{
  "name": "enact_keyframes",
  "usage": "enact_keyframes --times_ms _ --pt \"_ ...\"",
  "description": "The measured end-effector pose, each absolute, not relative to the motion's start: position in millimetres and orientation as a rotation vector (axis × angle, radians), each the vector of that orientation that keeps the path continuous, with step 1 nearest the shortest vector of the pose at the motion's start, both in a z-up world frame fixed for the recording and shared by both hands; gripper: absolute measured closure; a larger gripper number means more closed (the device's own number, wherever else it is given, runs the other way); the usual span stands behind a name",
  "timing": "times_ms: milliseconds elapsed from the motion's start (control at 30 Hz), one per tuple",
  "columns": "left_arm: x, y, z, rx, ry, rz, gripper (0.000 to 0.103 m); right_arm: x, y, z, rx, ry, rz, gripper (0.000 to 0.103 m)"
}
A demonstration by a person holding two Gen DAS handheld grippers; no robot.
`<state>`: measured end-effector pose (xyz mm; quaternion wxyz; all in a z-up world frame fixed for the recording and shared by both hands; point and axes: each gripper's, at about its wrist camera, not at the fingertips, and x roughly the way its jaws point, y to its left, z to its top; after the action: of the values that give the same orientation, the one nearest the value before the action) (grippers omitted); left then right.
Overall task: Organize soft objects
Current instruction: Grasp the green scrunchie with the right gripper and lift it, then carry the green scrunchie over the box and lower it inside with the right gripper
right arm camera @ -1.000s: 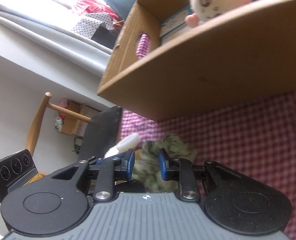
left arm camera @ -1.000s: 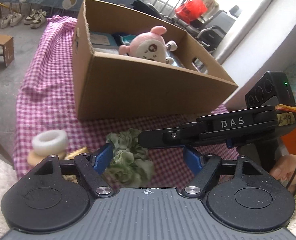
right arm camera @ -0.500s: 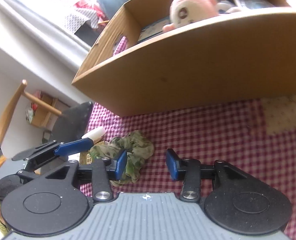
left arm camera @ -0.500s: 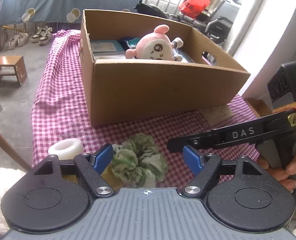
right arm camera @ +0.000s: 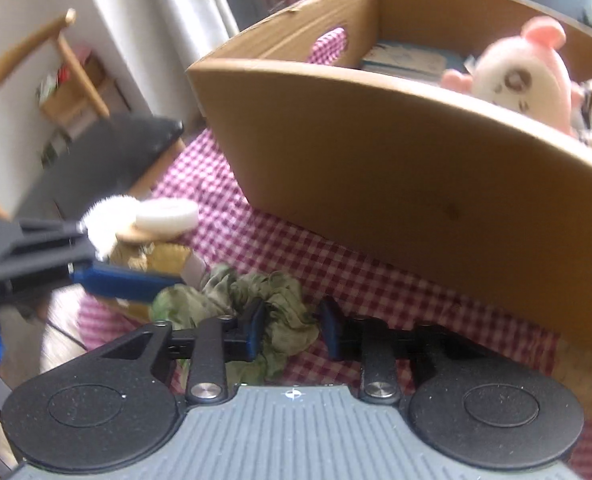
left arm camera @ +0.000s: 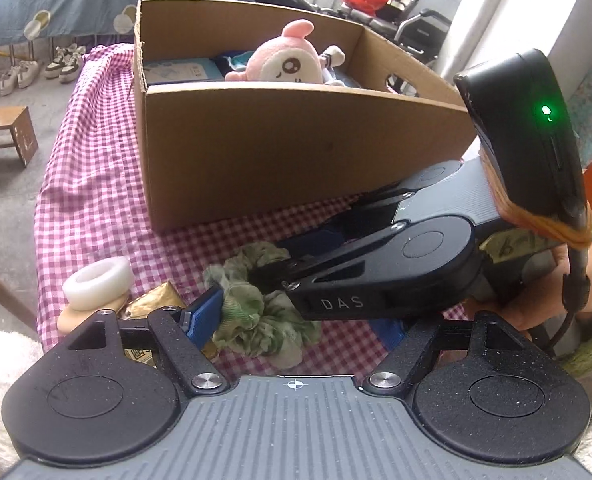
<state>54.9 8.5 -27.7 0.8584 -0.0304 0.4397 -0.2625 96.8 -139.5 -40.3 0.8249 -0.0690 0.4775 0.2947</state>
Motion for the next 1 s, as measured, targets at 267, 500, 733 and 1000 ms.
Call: enact_keyframes --times_ms 267,500,733,1000 --pt "55 -8 -31 -0.033 0.930 -0.608 0.025 88 -184 -39 -0.112 1.014 0.478 0.079" --pt "67 -35 -44 0.016 0.980 -0.665 0.024 81 -243 -42 0.109 1.035 0.367 0.079" --pt "72 -81 -56 0.166 0.984 -0.694 0.027 81 -258 -44 0.213 1.017 0.382 0.079" --pt "75 -89 -52 0.182 0.955 -0.671 0.040 71 -259 -33 0.225 0.961 0.422 0.083"
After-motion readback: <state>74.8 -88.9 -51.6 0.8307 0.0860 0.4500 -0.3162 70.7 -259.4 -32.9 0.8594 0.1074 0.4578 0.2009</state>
